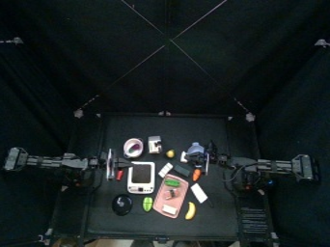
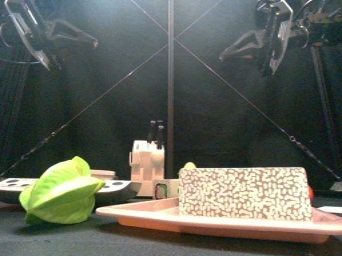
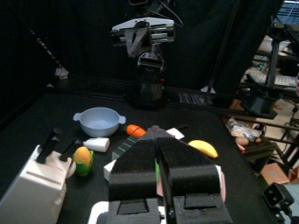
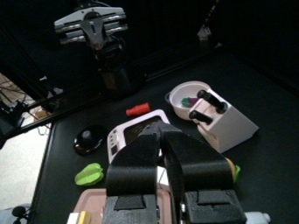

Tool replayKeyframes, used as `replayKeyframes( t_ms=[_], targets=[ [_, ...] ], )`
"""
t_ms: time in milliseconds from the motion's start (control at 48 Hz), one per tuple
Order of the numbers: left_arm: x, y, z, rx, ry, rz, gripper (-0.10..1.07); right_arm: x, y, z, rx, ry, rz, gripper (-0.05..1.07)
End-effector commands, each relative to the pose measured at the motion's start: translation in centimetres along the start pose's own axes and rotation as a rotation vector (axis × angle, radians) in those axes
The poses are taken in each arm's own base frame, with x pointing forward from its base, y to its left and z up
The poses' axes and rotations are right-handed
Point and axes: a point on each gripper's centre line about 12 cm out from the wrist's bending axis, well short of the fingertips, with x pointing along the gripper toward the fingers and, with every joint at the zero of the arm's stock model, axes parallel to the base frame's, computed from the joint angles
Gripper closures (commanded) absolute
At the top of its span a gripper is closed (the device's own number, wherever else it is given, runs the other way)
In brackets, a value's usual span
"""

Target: Grab detergent bottle

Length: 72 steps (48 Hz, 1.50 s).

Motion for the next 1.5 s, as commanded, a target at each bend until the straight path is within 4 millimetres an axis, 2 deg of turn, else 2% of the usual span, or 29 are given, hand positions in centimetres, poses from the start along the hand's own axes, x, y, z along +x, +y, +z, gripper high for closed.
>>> replayKeyframes(
  t_ms=[0,104,333,625,833,958,1021,1188,1479],
  targets=[
    [0.4,0.0,0.7,0.003,-0.031,0.004,0.58,0.1,0.0,0.9,0.014,0.031,-0.007,1.0],
    [0.6,0.2,0.5,0.004,-0.037,0.012,0.51,0.3,-0.1,0.8,0.026,0.097,-0.019,1.0],
    [1.0,0.3,0.2,0.007,-0.037,0.018,0.51,0.7,-0.6,0.5,0.054,0.23,-0.048,1.0],
    [1.0,0.4,0.5,0.004,-0.055,0.019,0.51,0.7,-0.4,-1.7,0.237,0.454,-0.075,1.0],
    [1.0,0.5,0.3,0.006,-0.051,0.025,0.51,0.9,-1.5,-1.4,0.309,0.454,-0.156,1.0],
    [1.0,0.6,0.4,0.005,-0.054,0.031,0.51,1.2,-2.5,-1.6,0.288,0.484,-0.218,0.98],
    [1.0,0.7,0.4,0.005,-0.054,0.036,0.51,1.5,-3.0,-1.8,0.244,0.508,-0.242,0.95],
    [1.0,0.8,0.3,0.003,-0.051,0.036,0.51,2.9,-4.0,-2.5,0.15,0.582,-0.294,0.8],
    [1.0,0.8,0.2,0.002,-0.05,0.036,0.51,5.2,-5.8,-4.6,0.034,0.668,-0.348,0.38]
  ],
)
